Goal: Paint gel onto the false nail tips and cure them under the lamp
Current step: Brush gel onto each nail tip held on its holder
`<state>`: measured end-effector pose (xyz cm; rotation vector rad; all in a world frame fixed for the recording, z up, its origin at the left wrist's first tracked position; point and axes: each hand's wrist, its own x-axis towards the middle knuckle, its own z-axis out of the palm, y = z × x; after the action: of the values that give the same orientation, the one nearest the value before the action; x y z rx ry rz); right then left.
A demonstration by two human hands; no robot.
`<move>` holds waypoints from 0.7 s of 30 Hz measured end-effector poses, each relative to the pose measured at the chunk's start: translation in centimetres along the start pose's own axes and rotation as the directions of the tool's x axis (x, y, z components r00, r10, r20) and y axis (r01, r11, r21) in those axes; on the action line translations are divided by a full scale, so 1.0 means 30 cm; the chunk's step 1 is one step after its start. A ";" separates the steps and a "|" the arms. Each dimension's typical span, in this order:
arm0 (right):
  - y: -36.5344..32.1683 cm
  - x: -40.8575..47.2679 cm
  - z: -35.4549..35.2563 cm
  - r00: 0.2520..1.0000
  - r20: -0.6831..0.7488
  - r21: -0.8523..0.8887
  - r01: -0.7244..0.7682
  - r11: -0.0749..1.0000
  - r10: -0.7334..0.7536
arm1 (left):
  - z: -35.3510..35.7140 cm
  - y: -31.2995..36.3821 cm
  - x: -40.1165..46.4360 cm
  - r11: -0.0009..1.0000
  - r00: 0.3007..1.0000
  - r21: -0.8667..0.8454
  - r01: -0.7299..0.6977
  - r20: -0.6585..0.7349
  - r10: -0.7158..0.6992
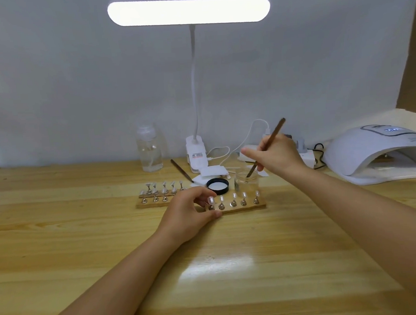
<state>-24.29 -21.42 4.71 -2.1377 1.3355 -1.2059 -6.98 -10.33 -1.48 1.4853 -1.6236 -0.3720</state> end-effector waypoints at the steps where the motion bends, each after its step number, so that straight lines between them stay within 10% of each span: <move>1: -0.002 0.002 0.009 1.000 0.006 -0.049 0.007 0.999 -0.006 | 0.000 0.000 0.000 1.000 1.000 -0.007 0.004 0.002 -0.004; 7: -0.007 -0.005 0.047 0.995 0.086 -0.195 -0.035 0.980 0.053 | 0.001 -0.003 0.005 0.999 1.000 -0.044 0.017 0.001 -0.017; 21: 0.060 0.031 -0.034 0.928 -0.166 0.265 -0.283 0.922 0.333 | 0.002 -0.006 0.006 0.998 0.999 -0.065 0.002 -0.044 -0.005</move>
<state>-25.94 -22.97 4.57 -1.5986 1.4646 -1.4019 -6.88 -10.57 -1.57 1.4377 -1.5599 -0.3874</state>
